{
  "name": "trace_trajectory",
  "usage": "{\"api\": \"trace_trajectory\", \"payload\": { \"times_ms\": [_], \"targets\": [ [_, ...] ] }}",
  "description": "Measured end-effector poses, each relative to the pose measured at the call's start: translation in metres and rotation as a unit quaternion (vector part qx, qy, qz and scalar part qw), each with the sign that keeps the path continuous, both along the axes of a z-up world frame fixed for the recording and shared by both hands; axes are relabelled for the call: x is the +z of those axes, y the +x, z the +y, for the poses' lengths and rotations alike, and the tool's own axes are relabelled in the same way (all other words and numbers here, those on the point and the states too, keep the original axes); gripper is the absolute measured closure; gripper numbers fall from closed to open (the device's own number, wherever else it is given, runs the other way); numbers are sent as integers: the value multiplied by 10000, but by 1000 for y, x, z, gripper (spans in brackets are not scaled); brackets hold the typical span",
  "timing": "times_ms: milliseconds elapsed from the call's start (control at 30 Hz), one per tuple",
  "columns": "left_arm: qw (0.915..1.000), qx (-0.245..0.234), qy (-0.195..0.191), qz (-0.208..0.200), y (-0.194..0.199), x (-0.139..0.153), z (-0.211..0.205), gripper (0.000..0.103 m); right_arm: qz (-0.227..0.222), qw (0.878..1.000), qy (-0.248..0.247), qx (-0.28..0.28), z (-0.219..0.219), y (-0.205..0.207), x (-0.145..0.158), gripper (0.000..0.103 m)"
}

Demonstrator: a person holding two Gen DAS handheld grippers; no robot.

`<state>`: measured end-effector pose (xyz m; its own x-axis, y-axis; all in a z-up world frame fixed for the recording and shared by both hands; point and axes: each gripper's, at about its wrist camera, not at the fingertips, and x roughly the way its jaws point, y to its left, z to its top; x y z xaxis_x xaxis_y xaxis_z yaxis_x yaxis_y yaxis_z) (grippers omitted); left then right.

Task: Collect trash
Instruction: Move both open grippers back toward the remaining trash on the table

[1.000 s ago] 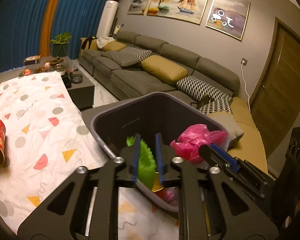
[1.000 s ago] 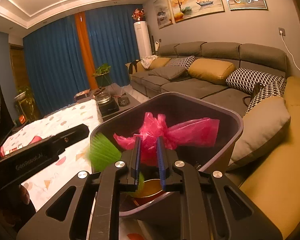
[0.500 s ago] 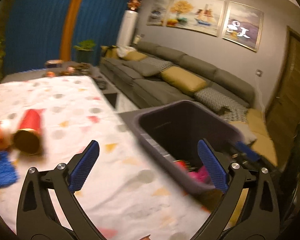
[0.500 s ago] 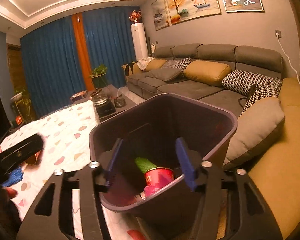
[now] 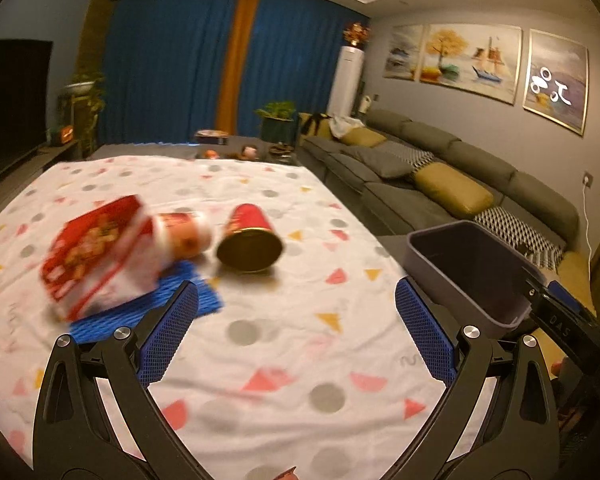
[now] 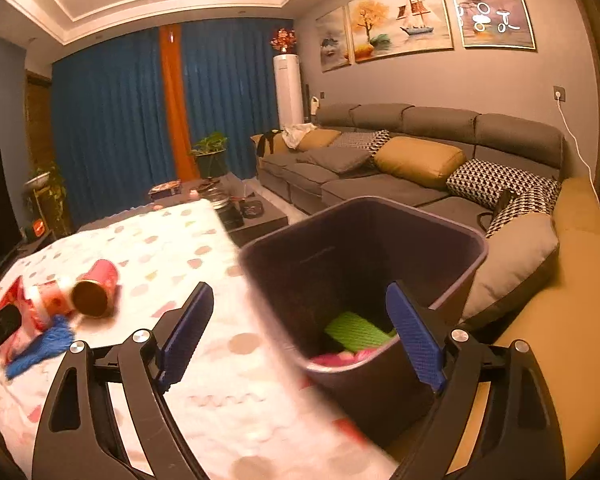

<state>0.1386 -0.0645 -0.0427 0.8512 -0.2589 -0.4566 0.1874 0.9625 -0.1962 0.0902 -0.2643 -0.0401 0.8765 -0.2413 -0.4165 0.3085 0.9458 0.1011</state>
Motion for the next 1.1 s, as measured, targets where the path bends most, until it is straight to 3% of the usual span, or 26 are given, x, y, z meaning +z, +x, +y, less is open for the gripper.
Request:
{"api": "trace_trajectory", "payload": {
  "times_ms": [433,767,1100],
  "targets": [
    [9985,539,-25,60,-40,6,73,6,-102,9986,-268,436,90,-3,9,16],
    [9960,882,-93,60,-56,7,112,6,-33,9969,-159,766,125,1,4,16],
    [9957,915,-128,79,-53,4,127,6,49,9960,-167,876,139,8,-2,16]
  ]
}}
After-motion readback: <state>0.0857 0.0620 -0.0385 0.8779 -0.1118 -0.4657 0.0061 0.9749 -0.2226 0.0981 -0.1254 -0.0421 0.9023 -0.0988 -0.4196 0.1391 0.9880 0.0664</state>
